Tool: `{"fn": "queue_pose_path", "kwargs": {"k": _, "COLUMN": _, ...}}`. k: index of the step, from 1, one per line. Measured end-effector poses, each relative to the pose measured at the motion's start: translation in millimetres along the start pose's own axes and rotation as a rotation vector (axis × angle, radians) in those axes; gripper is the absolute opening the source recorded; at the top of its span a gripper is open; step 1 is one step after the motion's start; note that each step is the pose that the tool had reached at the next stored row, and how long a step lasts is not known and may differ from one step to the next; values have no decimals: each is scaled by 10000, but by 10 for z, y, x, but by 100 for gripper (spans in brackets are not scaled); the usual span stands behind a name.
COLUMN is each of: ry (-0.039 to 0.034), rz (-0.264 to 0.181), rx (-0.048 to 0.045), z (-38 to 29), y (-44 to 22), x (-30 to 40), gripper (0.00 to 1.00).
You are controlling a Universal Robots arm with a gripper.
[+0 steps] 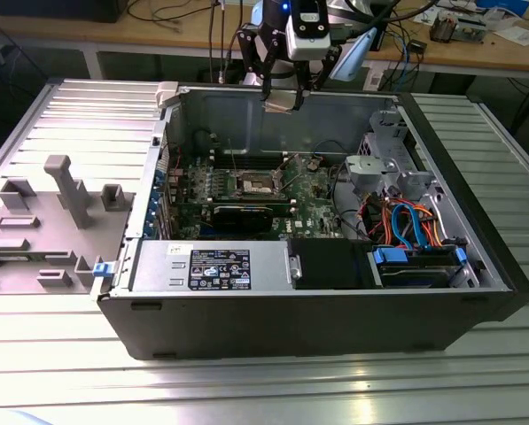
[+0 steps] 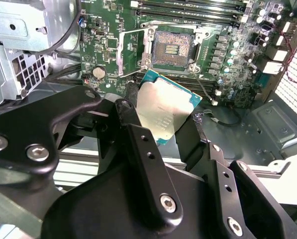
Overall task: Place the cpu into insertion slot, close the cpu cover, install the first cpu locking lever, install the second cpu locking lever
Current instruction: 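Place the cpu into insertion slot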
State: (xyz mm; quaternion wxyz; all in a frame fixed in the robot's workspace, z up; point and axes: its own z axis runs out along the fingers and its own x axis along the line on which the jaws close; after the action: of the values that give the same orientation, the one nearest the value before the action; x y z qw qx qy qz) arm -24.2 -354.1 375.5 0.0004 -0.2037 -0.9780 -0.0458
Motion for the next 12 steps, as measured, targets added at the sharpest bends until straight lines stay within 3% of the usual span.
{"fn": "queue_pose_path", "kwargs": {"k": 12, "ry": -48, "rz": 493, "rx": -1, "z": 0, "y": 0, "x": 0, "gripper": 55}}
